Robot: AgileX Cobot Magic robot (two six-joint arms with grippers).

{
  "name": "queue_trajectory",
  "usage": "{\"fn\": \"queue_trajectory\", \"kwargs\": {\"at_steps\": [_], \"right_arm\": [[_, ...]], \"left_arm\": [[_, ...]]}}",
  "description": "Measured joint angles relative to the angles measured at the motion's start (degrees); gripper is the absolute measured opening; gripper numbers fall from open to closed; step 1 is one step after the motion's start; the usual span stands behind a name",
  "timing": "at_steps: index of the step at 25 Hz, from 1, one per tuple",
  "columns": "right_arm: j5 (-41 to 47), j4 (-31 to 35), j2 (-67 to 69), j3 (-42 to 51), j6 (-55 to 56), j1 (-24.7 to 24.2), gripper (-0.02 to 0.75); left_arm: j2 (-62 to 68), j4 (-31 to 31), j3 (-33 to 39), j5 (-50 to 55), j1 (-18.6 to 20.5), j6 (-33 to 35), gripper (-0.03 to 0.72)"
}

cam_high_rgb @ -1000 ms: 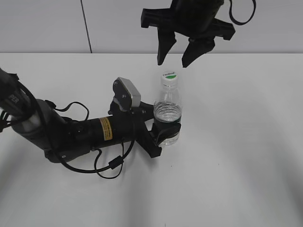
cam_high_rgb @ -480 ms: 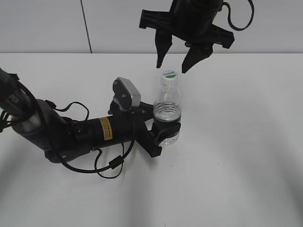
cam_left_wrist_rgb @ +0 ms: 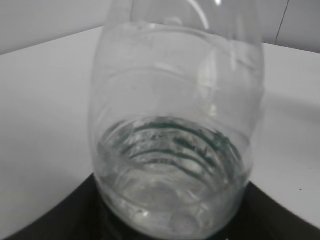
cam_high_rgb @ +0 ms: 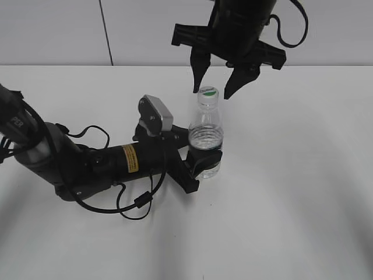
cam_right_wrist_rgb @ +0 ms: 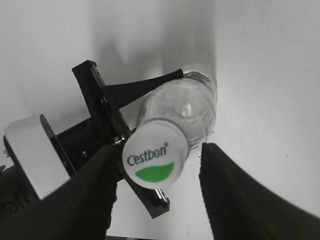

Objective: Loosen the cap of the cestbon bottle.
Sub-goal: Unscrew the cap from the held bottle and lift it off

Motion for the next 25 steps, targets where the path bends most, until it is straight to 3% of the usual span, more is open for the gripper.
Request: {"fn": "queue_trajectory", "kwargs": {"at_steps": [25], "right_arm": [[0.0,-0.5,1.5,0.0,0.1,0.0,0.404]], "left_arm": [[0.0,0.0,0.0,0.1,0.0,0.0,0.4]]}}
